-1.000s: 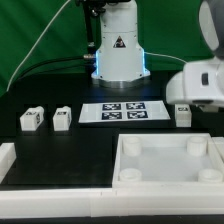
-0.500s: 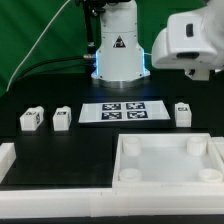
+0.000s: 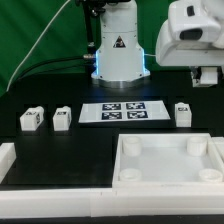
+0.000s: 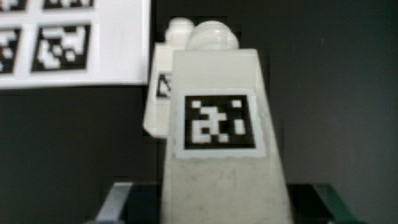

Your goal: Assemble one leg

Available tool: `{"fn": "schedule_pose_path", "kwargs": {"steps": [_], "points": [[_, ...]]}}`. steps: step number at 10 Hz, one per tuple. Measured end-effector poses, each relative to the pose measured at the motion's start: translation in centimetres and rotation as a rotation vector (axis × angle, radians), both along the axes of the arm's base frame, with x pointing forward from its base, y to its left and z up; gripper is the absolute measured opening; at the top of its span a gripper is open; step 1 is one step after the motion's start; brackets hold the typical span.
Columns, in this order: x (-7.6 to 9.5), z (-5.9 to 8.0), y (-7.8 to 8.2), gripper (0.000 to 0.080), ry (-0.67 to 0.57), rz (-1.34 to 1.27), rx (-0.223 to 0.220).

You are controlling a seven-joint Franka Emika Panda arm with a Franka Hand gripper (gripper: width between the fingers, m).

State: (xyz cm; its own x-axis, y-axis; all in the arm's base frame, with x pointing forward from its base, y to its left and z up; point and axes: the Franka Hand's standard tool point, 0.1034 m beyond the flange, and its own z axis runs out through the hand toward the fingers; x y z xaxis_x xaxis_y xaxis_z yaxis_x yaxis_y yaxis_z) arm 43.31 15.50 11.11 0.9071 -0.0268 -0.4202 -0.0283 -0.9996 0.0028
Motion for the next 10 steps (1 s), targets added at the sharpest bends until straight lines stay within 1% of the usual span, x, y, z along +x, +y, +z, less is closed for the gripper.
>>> {"fn": "schedule_pose_path", "kwargs": {"steps": [1, 2, 3, 4, 5, 7, 9, 10], "points": [[0.9, 0.1, -0.6, 0.0292, -0.092, 0.041, 0.026], [2.3, 0.5, -1.3, 0.0292, -0.213, 0.058, 0.036], [3.0, 0.9, -1.6, 0.0292, -0.304, 0.062, 0.042], [4.0, 1.2, -2.2, 0.0292, -0.365, 0.102, 0.062], [4.9, 1.2, -2.9, 0.0292, -0.37, 0.129, 0.072], [7.4, 1.2, -4.0, 0.0293, -0.39, 0.145, 0.084], [7.6, 1.2, -3.9, 0.0294, -0.401, 0.142, 0.085], [7.9, 1.1, -3.9, 0.0294, -0.438, 0.139, 0.087]]}}
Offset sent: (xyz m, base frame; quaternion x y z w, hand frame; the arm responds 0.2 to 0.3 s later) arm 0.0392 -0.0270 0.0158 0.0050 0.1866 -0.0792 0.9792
